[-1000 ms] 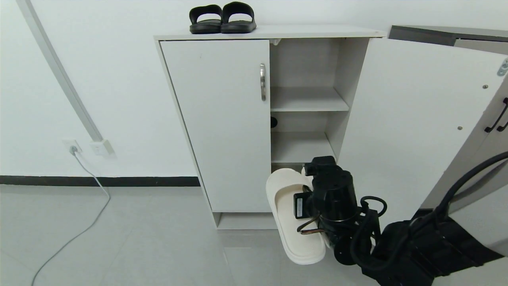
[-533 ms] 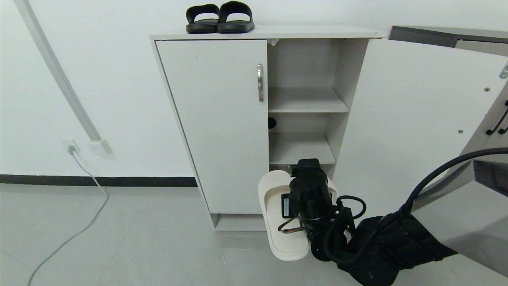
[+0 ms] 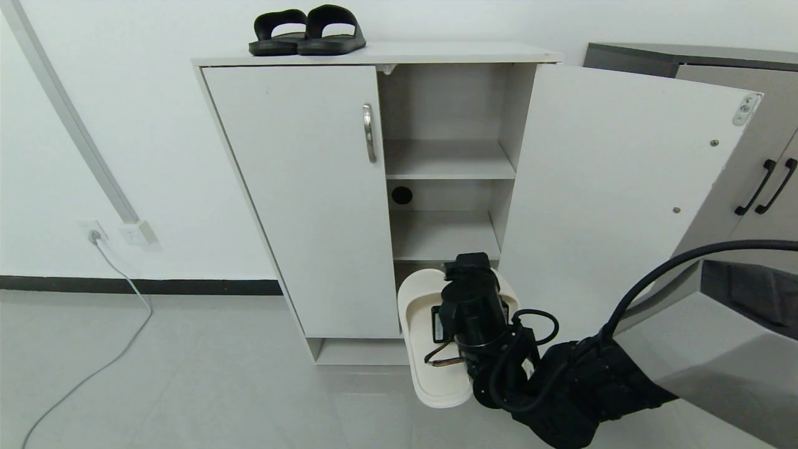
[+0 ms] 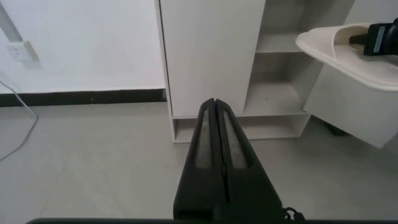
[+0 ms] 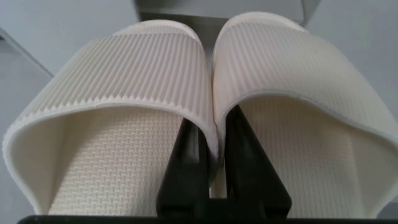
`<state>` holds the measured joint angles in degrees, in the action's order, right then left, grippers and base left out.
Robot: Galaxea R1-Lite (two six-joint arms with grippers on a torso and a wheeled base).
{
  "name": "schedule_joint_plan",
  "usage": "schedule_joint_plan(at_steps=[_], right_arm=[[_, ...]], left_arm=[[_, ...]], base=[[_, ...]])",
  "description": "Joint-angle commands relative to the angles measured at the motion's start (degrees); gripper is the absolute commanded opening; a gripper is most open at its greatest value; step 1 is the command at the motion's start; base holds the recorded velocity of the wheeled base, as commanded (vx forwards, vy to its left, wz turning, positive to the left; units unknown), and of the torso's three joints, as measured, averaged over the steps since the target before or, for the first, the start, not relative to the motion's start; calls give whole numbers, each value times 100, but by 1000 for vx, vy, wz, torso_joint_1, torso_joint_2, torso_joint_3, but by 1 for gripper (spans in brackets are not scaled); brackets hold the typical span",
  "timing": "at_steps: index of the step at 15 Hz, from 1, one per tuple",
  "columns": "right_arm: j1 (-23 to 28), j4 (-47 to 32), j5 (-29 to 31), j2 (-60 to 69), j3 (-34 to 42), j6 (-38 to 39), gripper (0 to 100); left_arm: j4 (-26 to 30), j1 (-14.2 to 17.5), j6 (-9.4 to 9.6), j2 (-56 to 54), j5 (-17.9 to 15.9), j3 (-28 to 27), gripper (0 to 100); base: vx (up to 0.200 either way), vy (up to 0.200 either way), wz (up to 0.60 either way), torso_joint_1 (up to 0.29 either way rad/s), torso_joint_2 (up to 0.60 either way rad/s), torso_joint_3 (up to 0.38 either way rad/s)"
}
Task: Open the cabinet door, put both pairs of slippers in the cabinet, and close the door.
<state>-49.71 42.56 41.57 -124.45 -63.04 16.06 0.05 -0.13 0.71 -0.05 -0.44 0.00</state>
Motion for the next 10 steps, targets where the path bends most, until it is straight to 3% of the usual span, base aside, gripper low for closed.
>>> schedule_joint_plan(at_steps=[1, 10], right_arm=[[23, 7, 0, -237, -165, -6, 0], [6, 68, -26, -483, -165, -6, 0]], left_arm=[[4, 5, 0, 5, 0, 0, 0], [4, 5, 0, 14, -9, 0, 0]], base=[[0, 0, 0, 0, 0, 0], [0, 0, 0, 0, 0, 0]])
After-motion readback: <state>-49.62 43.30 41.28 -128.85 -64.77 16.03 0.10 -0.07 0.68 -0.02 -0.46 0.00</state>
